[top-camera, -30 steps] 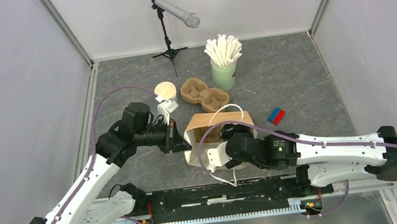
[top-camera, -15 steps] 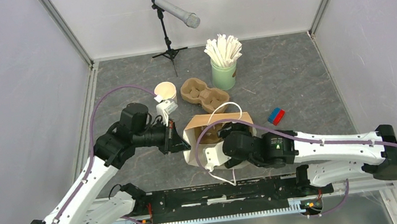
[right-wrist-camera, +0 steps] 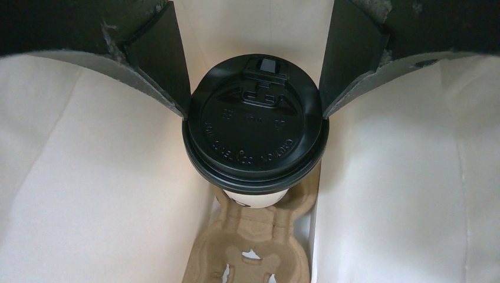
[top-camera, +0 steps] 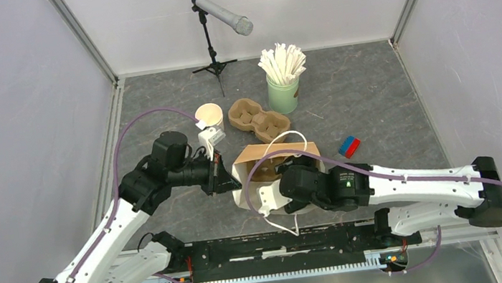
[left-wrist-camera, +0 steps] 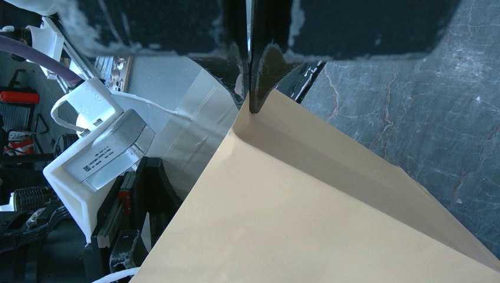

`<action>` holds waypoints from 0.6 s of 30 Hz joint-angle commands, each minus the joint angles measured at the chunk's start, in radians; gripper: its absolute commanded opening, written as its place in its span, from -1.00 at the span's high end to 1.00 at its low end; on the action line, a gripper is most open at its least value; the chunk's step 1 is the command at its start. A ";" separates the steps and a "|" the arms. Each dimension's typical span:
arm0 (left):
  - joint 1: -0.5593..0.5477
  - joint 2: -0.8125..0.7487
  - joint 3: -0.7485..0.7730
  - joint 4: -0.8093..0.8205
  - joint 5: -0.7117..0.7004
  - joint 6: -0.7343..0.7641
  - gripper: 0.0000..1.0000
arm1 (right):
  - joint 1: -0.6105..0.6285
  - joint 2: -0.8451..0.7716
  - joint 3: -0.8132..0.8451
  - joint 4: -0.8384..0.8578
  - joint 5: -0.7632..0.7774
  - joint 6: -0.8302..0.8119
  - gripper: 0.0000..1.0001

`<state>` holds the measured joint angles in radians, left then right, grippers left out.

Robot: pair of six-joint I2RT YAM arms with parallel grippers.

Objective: Pack the takeout coffee

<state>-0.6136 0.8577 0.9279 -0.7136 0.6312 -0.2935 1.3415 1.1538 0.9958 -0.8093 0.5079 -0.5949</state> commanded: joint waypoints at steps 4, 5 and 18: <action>-0.003 -0.008 -0.002 0.051 0.000 0.054 0.95 | -0.021 -0.047 -0.013 -0.019 0.040 0.010 0.14; -0.004 -0.007 0.000 0.051 0.001 0.054 0.95 | -0.023 -0.047 -0.012 -0.022 0.037 0.011 0.14; -0.010 -0.005 0.003 0.051 -0.020 0.059 0.95 | -0.024 -0.020 0.007 -0.072 0.034 0.054 0.13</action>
<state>-0.6197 0.8574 0.9253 -0.6983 0.6300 -0.2890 1.3247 1.1427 0.9928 -0.8272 0.5152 -0.5674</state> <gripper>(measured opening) 0.033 0.788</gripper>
